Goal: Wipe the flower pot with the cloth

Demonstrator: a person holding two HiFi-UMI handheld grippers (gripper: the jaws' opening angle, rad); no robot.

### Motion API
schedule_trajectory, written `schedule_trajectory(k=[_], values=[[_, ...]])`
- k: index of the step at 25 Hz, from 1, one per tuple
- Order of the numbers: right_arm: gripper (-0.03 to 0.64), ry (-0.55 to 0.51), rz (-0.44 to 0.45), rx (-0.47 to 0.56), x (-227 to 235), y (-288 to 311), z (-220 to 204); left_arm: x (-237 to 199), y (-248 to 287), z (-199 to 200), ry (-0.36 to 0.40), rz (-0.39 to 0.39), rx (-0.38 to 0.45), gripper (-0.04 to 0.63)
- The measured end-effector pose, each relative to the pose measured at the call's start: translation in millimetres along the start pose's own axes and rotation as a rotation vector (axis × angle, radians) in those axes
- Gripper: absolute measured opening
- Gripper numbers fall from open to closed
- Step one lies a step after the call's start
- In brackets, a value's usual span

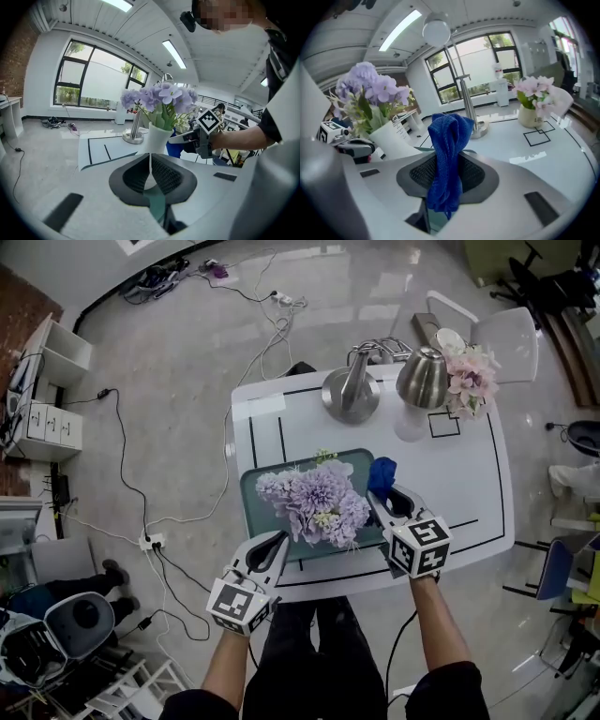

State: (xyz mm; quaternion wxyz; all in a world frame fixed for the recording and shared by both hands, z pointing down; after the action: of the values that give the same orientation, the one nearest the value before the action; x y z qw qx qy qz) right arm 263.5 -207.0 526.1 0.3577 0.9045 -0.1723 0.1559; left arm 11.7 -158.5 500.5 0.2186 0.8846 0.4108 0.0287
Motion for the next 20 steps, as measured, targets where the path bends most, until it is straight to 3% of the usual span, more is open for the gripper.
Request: schedule_trajectory(k=[4, 6, 14, 20], values=[[0.107, 0.050, -0.149, 0.120, -23.1, -49.8, -15.1, 10.3, -21.8, 4.5, 0.009, -0.027, 0.026, 0.018], [0.107, 0.050, -0.175, 0.160, -43.4, -71.6, -30.2, 17.8, -34.6, 4.4, 0.018, -0.046, 0.030, 0.018], [0.107, -0.114, -0.187, 0.240, -134.4, -135.5, -75.1, 46.0, -87.2, 9.9, 0.054, -0.083, 0.056, 0.018], [0.107, -0.144, -0.123, 0.230, -174.9, -153.1, -93.5, 60.9, -118.0, 2.0, 0.063, -0.094, 0.068, 0.018]])
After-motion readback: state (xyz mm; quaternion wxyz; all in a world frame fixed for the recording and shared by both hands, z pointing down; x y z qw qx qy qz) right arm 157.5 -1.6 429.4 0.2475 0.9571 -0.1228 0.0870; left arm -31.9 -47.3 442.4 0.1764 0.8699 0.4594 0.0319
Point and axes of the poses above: the fingertips, and each gripper's own axes: y forward along the fingers, x to its right, z out of its top, the point moved 6 cm from there along -y, backward along the fingers, and after that the axes turned 9 degrees about y, right-handed, at the moved point
